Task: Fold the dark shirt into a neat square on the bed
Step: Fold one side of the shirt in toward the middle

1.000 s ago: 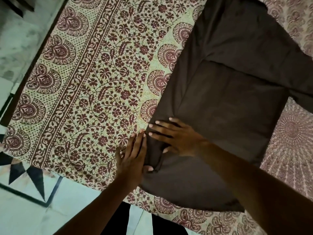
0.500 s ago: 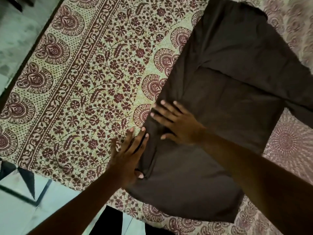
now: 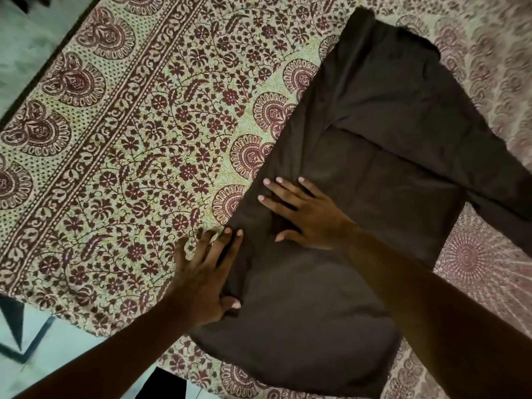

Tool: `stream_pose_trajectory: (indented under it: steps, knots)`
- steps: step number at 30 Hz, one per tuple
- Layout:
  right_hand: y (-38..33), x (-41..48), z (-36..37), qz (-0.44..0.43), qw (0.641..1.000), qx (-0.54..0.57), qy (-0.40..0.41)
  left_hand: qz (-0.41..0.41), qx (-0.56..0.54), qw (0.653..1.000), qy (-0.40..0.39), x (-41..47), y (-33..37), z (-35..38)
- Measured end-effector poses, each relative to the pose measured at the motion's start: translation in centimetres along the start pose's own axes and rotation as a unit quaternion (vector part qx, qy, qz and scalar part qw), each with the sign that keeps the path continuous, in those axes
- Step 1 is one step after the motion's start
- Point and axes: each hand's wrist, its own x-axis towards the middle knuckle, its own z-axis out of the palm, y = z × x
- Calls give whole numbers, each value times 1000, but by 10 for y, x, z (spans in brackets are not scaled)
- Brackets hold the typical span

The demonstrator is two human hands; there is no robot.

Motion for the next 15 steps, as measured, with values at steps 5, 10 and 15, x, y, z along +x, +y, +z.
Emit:
stream_pose_trajectory:
  steps: [5,10,15]
  knots:
    - [24,-1,-3,181,983,11,-2,16,9,1000,13,-1,0,4]
    - [-7,1,-6,89,996,11,13,11,-6,1000,1,-1,2,3]
    - [-59,-29,14,2,999,33,8,25,-13,999,-22,-7,1,0]
